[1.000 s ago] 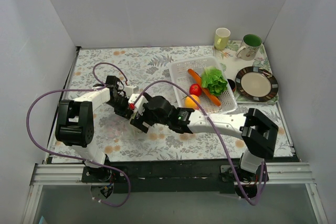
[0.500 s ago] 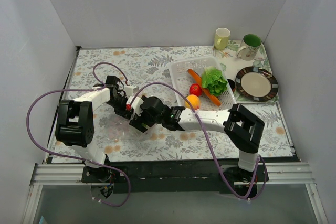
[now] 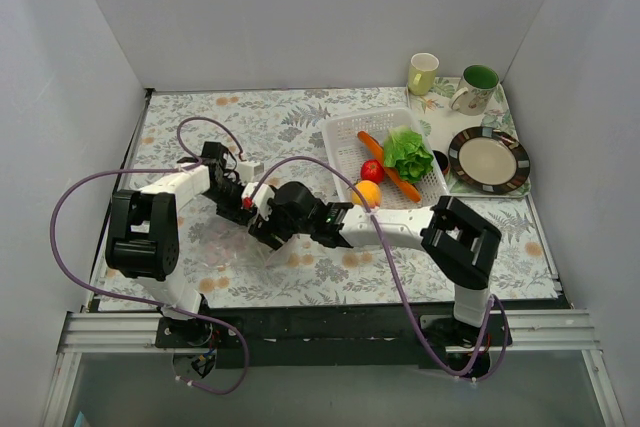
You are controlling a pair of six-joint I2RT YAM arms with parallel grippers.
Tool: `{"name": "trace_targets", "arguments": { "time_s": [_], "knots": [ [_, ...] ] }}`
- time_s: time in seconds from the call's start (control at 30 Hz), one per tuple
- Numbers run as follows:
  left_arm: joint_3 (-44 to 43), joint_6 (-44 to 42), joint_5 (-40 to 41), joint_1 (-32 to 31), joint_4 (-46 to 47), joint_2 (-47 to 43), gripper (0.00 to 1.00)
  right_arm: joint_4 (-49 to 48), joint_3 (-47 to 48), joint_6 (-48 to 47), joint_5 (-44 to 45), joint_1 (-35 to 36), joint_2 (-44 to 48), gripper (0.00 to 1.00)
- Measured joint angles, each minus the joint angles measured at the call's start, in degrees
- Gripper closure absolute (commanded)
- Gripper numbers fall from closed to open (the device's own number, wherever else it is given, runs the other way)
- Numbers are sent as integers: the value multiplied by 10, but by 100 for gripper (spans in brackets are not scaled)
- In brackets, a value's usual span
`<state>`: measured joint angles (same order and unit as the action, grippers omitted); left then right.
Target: Open the zip-top bag and remove the fake food
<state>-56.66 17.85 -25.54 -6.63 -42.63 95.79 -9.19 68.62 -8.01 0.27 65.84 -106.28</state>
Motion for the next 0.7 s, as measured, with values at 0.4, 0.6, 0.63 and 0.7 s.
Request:
{"name": "trace_targets", "arguments": {
  "time_s": [0.4,0.6,0.63,0.7],
  "knots": [
    [-48,10,35,3,-29,5,50,8,-45,8,-19,0,44,78],
    [8,8,60,14,-10,-9,55,63,-80,22,-20,4,107,93],
    [12,8,58,18,-6,-10,57,69,-85,23,-20,5,118,98],
    [18,9,55,26,3,-13,58,81,-91,26,-19,5,140,99]
  ]
}}
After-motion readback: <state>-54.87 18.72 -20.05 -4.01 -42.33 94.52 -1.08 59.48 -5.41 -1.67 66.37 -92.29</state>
